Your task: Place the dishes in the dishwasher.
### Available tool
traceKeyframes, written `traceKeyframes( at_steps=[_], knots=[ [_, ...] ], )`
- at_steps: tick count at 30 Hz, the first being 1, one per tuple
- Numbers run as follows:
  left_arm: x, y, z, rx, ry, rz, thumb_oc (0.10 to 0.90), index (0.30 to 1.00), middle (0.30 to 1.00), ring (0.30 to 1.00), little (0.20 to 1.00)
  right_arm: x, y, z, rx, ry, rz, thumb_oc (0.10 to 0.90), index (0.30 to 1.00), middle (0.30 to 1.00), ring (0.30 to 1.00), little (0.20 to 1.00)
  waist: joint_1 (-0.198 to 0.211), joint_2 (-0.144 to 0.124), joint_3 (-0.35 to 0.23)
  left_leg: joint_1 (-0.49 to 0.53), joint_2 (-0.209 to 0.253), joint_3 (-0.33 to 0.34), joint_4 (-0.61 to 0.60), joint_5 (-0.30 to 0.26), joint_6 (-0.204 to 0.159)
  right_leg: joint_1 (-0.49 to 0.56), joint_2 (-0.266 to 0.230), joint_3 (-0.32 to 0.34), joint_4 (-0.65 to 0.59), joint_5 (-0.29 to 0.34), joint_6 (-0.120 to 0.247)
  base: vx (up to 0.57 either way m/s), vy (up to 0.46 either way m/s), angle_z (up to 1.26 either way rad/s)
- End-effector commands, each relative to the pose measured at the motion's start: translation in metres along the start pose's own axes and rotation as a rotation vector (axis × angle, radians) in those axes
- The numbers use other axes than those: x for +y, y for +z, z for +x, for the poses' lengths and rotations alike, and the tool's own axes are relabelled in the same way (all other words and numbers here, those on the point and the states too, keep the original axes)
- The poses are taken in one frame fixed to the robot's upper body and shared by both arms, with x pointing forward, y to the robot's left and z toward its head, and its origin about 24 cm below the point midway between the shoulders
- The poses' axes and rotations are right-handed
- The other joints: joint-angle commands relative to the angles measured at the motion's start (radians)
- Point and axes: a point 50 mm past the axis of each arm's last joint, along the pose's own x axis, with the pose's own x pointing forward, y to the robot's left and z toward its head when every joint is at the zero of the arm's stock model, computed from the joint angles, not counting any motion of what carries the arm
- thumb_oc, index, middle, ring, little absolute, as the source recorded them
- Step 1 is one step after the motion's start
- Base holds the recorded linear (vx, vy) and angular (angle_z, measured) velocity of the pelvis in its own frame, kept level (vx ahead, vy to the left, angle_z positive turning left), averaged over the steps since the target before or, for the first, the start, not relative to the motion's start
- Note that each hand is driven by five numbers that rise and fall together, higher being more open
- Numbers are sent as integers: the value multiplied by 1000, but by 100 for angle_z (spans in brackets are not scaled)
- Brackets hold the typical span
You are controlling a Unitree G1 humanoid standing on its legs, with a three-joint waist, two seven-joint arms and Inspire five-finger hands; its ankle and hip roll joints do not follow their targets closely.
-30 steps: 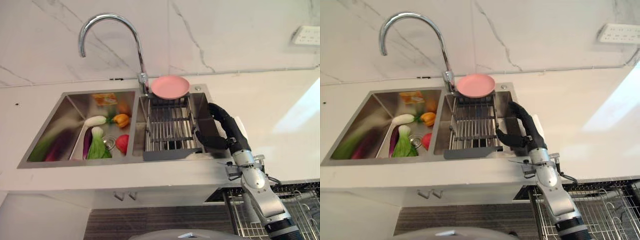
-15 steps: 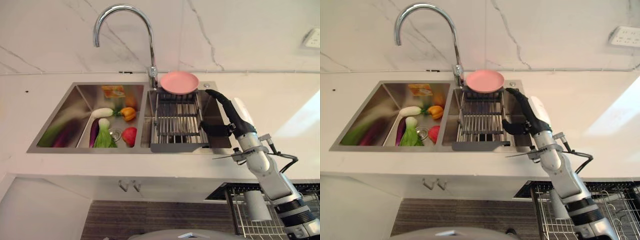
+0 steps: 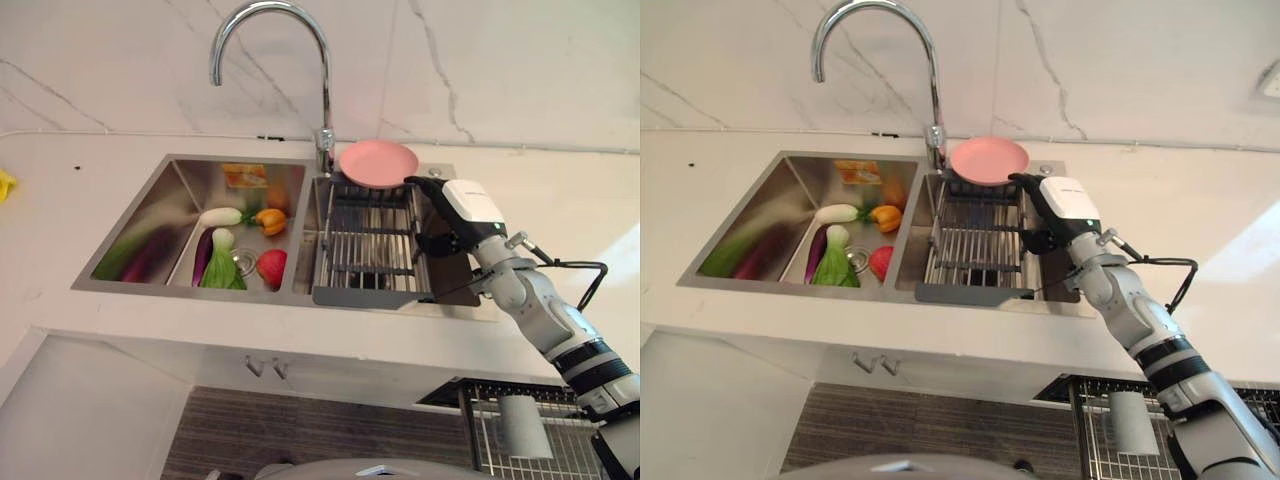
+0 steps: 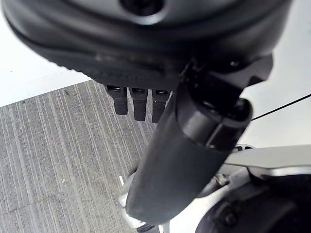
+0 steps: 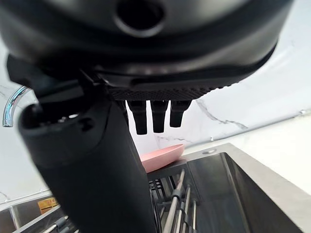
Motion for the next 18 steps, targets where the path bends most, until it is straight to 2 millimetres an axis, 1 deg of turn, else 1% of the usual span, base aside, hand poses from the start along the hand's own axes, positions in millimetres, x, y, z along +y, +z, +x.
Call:
traceKeyframes(
  at_steps=[1, 7, 11, 15, 16, 18],
  knots=[
    [14, 6, 4, -10, 28, 80, 800, 900, 900, 900, 900, -41, 30, 33, -149, -171, -99, 800, 900, 900, 900, 900, 23, -43, -35, -43, 74, -14, 5, 24, -29, 40, -94, -22, 12, -73, 64, 15, -14, 3],
    [16, 11, 4, -32, 33, 93, 800, 900, 900, 900, 900, -28, 24, 47, -96, -118, -143, 800, 900, 900, 900, 900, 38, -45, -33, -46, 73, -23, 5, 23, -30, 45, -93, -32, 12, -76, 62, 13, -9, 10],
    [17, 11, 4, -36, 38, 96, 800, 900, 900, 900, 900, -24, 21, 52, -75, -91, -187, 800, 900, 900, 900, 900, 45, -46, -33, -50, 72, -29, 5, 24, -31, 46, -93, -34, 12, -78, 61, 3, -3, 2],
    [18, 13, 4, -40, 40, 99, 800, 900, 900, 900, 900, -11, 14, 58, -24, -39, -219, 800, 900, 900, 900, 900, 56, -47, -32, -53, 70, -36, 5, 23, -31, 48, -93, -38, 12, -78, 62, 11, -3, 10],
    [18, 13, 4, -40, 40, 99, 800, 900, 900, 900, 900, -11, 14, 58, -24, -39, -219, 800, 900, 900, 900, 900, 56, -47, -32, -53, 70, -36, 5, 23, -31, 48, -93, -38, 12, -78, 62, 12, -2, 8],
    [18, 14, 4, -48, 43, 104, 800, 900, 900, 900, 900, -5, 13, 61, -6, -23, -235, 800, 900, 900, 900, 900, 62, -47, -32, -55, 69, -40, 5, 23, -31, 48, -93, -41, 12, -78, 61, 0, 0, 0]
  ],
)
